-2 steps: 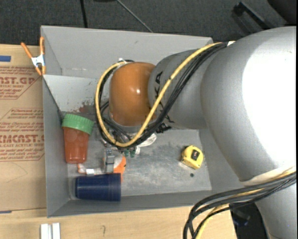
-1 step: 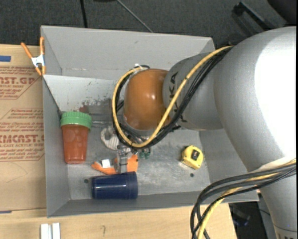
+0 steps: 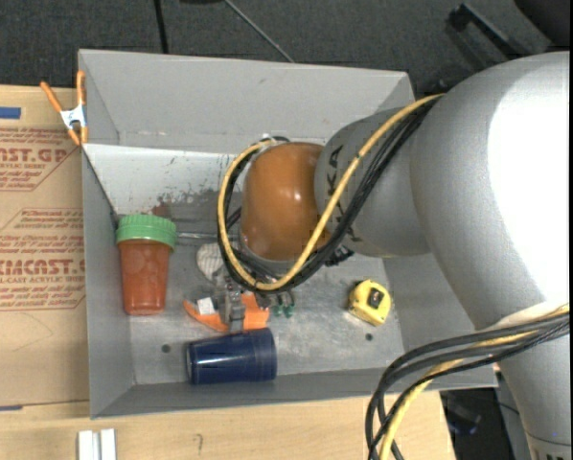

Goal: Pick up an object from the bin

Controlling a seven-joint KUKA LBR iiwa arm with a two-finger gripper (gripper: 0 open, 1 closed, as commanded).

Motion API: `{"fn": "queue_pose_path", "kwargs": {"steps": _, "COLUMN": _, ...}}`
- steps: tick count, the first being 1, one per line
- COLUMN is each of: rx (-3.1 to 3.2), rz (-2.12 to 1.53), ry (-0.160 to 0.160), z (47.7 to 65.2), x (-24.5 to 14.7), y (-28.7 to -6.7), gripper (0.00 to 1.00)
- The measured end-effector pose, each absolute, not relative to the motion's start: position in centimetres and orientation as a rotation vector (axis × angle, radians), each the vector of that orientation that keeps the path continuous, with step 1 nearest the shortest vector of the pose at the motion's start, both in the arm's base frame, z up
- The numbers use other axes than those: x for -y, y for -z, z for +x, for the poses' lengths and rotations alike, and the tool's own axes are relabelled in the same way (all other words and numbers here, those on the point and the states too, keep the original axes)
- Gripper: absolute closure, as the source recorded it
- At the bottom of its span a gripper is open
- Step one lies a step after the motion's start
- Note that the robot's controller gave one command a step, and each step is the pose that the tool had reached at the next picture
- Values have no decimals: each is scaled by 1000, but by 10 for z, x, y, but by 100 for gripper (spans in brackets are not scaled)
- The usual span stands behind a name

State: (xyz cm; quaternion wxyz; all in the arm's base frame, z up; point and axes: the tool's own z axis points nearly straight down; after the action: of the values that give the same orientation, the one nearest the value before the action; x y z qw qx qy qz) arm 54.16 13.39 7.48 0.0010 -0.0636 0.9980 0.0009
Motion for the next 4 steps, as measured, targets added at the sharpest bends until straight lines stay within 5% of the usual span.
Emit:
{"fn": "queue_pose_path", "kwargs": {"steps": 1, "rx": -3095, "rz": -192, "ry": -15, "z": 551, "x": -136, "y": -81, "gripper": 0}}
{"fn": "queue_pose_path", "kwargs": {"steps": 3, "rx": -3076, "rz": -266, "ry": -14, "z": 544, "x": -110, "y": -89, "gripper": 0}}
{"fn": "queue_pose_path", "kwargs": {"steps": 4, "rx": -3078, "rz": -411, "ry": -6, "z": 513, "x": -65, "y": -99, "gripper": 100}}
